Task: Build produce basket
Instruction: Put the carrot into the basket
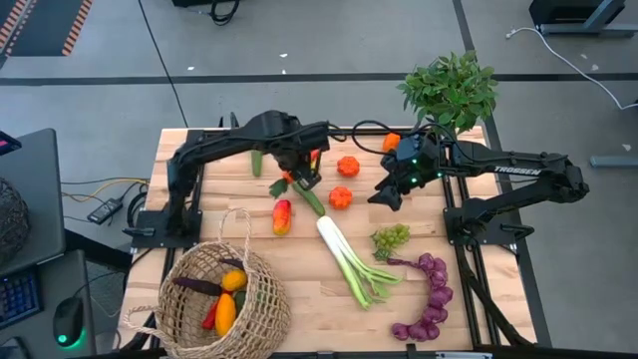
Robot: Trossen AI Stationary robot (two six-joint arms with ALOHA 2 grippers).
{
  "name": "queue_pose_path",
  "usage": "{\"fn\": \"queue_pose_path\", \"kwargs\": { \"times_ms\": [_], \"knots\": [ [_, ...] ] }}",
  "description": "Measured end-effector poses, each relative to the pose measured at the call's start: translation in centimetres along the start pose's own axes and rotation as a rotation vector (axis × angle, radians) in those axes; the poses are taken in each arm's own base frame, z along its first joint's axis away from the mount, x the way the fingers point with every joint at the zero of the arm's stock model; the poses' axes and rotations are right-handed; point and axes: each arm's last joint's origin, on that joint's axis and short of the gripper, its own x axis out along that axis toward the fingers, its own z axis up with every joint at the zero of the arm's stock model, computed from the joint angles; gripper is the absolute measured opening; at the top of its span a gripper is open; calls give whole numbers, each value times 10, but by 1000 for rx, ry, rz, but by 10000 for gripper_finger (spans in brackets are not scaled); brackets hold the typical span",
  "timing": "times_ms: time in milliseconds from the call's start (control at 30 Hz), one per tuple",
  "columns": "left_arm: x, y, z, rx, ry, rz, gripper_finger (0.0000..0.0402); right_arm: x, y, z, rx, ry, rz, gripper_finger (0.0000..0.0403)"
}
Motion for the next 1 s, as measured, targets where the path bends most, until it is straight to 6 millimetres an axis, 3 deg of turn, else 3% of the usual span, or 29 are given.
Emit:
{"fn": "queue_pose_path", "kwargs": {
  "times_ms": [167, 600, 733, 867, 1000],
  "knots": [
    [-47, -18, -19, 47, -102, -132, 125, 0, 6, -5, -22, 24, 32, 299],
    [-120, -45, -92, 71, -188, -321, 123, 1, 25, -23, -148, 101, 83, 299],
    [-135, -46, -109, 103, -206, -363, 123, 1, 31, -28, -163, 104, 75, 299],
    [-137, -41, -127, 106, -166, -385, 123, 1, 36, -30, -132, 89, 75, 299],
    [-133, -14, -158, 39, -94, -370, 123, 2, 43, -33, -93, 54, 70, 299]
  ]
}}
